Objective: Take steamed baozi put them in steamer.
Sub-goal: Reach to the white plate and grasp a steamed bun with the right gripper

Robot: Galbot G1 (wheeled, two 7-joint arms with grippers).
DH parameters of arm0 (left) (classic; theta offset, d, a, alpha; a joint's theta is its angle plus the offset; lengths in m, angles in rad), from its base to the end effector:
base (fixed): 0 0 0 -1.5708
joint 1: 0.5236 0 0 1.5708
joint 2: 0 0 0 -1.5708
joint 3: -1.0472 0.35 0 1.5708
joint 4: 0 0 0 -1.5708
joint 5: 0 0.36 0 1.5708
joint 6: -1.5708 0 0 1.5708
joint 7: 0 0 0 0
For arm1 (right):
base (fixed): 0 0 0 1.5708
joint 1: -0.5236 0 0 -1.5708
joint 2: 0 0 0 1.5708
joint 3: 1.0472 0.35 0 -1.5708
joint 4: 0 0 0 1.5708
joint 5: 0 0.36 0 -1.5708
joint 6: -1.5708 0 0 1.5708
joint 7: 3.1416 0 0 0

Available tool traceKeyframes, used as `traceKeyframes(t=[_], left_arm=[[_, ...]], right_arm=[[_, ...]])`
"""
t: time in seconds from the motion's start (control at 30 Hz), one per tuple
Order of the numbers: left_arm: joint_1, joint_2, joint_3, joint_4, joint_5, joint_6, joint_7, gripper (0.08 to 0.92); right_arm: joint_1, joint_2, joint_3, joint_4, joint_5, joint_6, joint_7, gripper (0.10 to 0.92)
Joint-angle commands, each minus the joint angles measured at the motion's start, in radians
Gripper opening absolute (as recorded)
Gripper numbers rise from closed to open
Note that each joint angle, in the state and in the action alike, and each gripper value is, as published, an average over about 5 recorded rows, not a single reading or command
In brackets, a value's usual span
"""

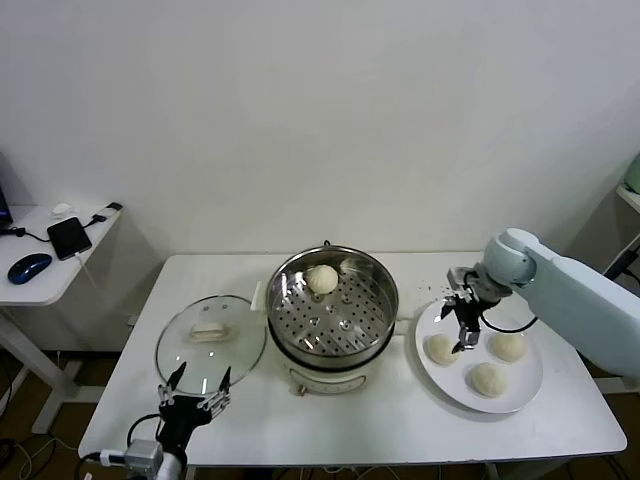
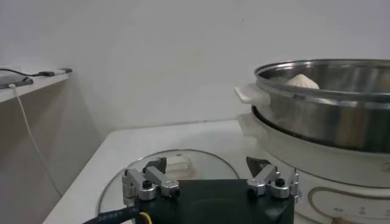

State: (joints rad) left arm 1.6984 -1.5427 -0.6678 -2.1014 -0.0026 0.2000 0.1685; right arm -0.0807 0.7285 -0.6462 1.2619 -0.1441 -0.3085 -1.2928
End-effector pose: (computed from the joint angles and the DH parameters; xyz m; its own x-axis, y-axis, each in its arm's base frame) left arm 0.1435 0.0493 -0.3187 -0.9466 0.0415 0.3199 0.0619 0.9966 0.0538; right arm 0.5216 -0.1326 -0.1975 -0.0356 -0.1397 0.9896 -0.9990 -0.0218 -0.0390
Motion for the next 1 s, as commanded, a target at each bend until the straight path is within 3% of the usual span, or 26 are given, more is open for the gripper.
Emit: traceKeyframes(t=[0.03, 1.0], left_arm=[[0.0, -0.001, -0.002, 0.008, 0.001, 0.0, 0.0, 0.823], [0.001, -0.006, 0.005, 0.02, 0.005, -0.004, -0.002, 0.823]], right_arm=[[-0.054, 0.039, 0.033, -0.057, -0.052, 0.004, 0.011, 0.823], [-0.097, 0.079, 0.048, -0.085, -0.099, 0.01, 0.039, 0.809]])
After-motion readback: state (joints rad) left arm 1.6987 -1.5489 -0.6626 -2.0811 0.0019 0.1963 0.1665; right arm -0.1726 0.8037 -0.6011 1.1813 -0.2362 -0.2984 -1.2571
